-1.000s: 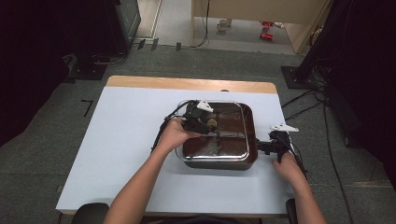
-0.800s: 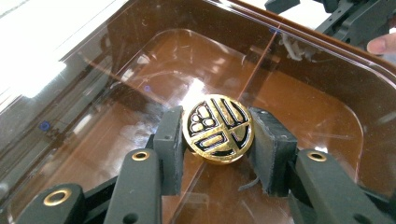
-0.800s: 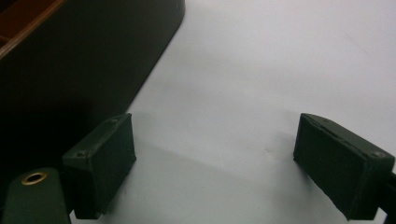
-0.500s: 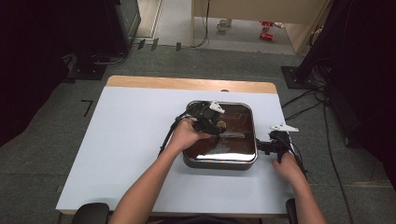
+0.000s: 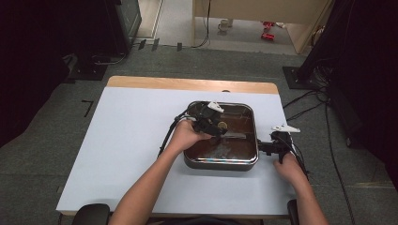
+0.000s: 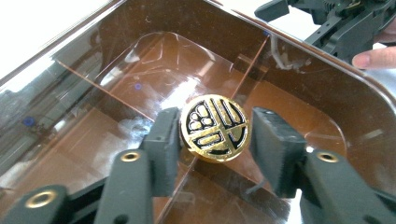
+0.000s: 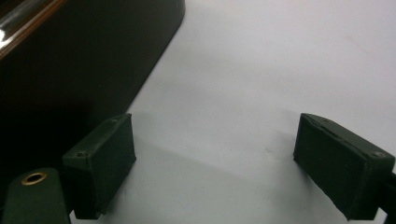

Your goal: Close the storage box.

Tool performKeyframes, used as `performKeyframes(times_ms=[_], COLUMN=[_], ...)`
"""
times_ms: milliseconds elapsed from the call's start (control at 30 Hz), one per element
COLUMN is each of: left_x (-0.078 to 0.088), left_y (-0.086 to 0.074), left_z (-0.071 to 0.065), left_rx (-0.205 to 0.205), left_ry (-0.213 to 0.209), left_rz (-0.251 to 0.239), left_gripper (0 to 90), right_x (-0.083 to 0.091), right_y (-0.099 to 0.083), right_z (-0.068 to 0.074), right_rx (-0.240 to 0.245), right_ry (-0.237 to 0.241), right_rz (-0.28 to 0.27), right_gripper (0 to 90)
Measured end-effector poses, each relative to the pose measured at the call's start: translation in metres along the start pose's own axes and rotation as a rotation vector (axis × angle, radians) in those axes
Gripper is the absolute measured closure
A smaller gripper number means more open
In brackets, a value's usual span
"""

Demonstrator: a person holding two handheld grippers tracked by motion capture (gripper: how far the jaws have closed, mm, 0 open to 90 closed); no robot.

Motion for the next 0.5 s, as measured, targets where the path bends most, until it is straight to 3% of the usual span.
performKeyframes(times_ms=[100,267,400,500], left_x=[0.006,0.02,0.032,0.04], left_y=[-0.001,0.0,-0.008,-0.01], left_z=[0.001,0.005,0.01,0.009], left_rx=[0.024,0.045,-0.015,0.016], left_ry=[-0.002,0.013,0.071,0.048], left_rz=[0.003,-0.048,-0.026,-0.036], left_gripper=[41.1,34.3,28.0,28.3], right_x=[0.0,0.0,0.0,0.0], right_y=[0.0,0.0,0.0,0.0], right_z=[0.0,0.0,0.0,0.0], right_rx=[0.0,0.0,0.0,0.002], right_ry=[0.0,0.0,0.0,0.0], right_rz=[0.0,0.0,0.0,0.0], right_gripper=[12.1,12.1,12.2,12.1])
Point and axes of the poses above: each handheld gripper's, and its own axes: x roughly backward along the jaws, y roughly out of its top, z roughly to its left, the point moved 10 cm from there along -x, roughly forward along the jaws, and after that the axes turned 8 degrees about -z, right-handed, at the moved point
